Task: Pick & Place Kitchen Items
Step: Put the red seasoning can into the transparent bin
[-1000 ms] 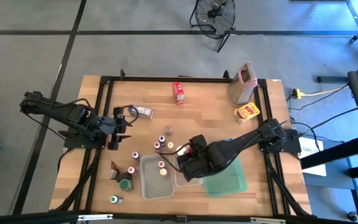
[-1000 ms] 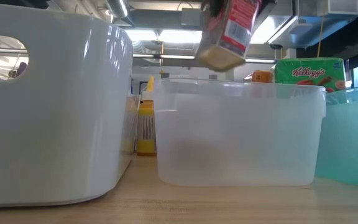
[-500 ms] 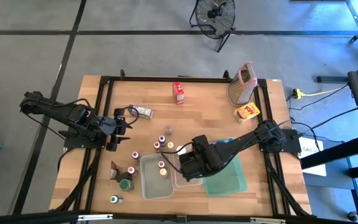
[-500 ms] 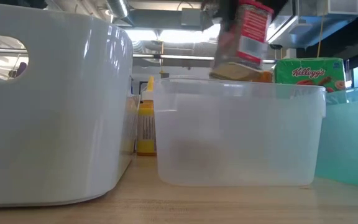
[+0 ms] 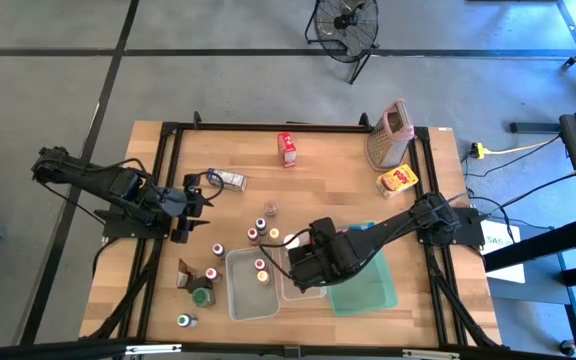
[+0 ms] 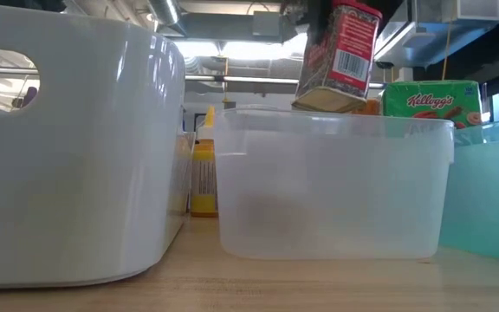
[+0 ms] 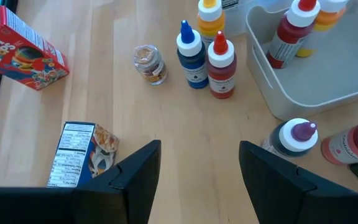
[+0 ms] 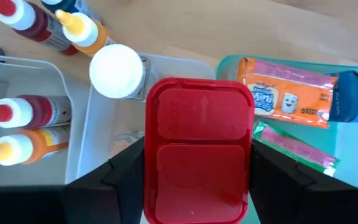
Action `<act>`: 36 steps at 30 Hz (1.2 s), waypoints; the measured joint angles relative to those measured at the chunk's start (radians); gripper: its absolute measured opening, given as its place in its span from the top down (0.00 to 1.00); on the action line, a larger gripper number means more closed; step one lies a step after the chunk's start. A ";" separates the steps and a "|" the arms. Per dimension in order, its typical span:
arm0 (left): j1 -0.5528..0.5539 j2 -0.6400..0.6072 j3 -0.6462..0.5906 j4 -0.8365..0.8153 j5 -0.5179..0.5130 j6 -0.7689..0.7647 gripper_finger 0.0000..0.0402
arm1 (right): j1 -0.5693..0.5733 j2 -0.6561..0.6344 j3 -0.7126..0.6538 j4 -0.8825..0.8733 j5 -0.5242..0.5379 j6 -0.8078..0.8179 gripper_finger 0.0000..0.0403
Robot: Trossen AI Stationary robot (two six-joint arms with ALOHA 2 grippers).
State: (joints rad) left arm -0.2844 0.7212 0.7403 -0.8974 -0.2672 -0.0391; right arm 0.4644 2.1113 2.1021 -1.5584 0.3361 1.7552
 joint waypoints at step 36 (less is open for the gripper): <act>0.000 0.000 0.000 0.001 0.000 0.000 0.47 | -0.015 0.049 0.000 0.027 -0.007 -0.016 0.45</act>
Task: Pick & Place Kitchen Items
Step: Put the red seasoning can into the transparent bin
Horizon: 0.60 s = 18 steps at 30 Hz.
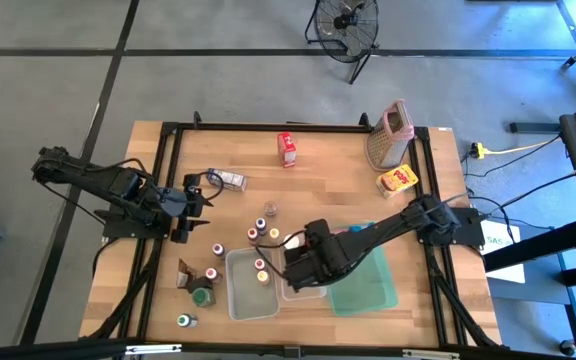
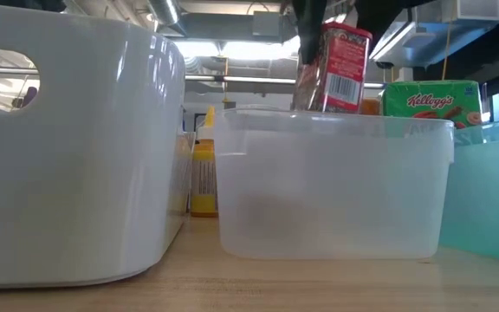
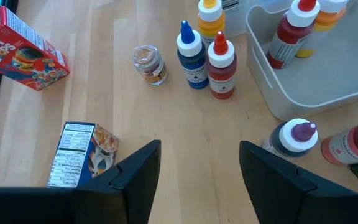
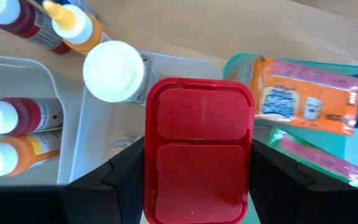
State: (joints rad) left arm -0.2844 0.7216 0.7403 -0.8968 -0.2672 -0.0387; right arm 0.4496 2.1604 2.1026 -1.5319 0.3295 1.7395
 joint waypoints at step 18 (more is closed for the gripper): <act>0.000 0.000 0.000 0.000 0.000 0.000 0.47 | -0.004 0.000 0.000 0.032 0.010 -0.020 0.45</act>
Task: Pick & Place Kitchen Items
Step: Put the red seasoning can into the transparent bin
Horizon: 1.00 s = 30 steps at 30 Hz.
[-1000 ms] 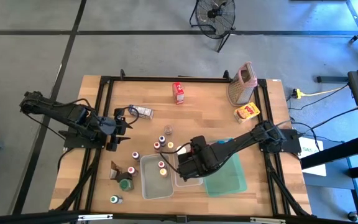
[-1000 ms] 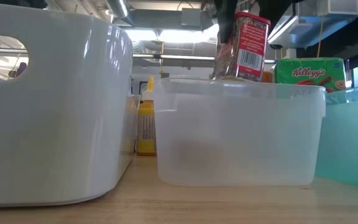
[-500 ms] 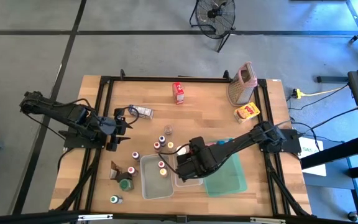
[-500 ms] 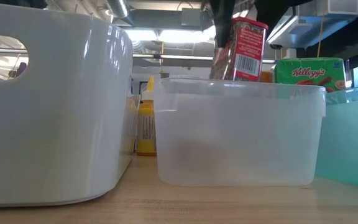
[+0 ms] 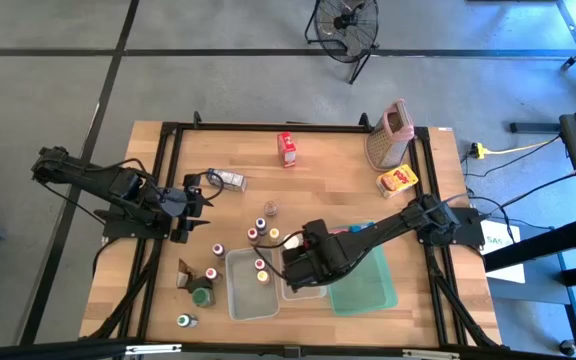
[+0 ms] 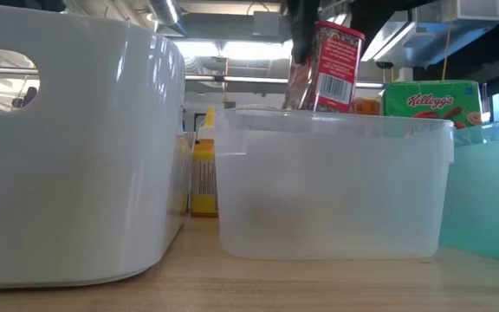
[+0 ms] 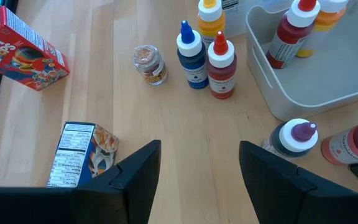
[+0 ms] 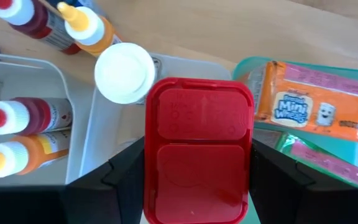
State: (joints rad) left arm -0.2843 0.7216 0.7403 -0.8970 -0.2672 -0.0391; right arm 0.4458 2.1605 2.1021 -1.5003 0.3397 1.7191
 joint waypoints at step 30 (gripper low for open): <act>0.000 0.000 0.000 0.000 0.000 0.000 0.47 | -0.038 0.077 0.001 0.016 -0.024 -0.044 0.44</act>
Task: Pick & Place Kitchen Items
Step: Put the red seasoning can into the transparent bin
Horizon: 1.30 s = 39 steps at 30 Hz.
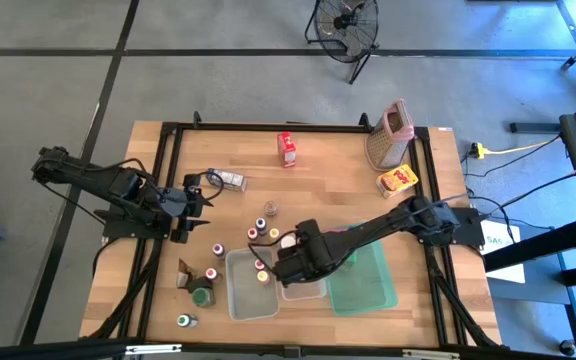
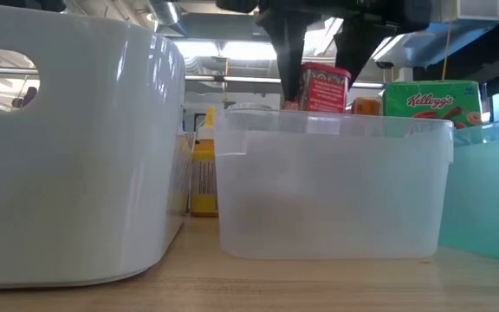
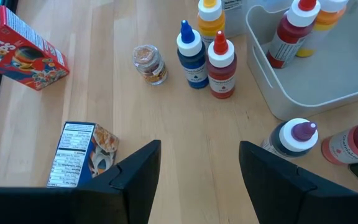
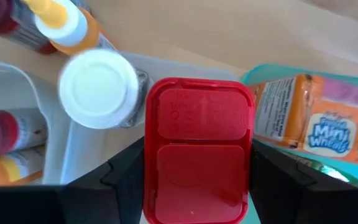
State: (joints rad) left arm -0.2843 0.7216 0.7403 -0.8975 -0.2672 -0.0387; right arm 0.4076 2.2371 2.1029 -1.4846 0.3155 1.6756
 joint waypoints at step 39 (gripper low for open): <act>0.000 -0.001 0.000 -0.004 0.045 -0.010 0.47 | -0.043 0.061 0.000 0.036 -0.085 -0.120 0.35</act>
State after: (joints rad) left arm -0.2840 0.7208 0.7403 -0.9016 -0.2225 -0.0492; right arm 0.3645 2.2985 2.1025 -1.4490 0.2310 1.5555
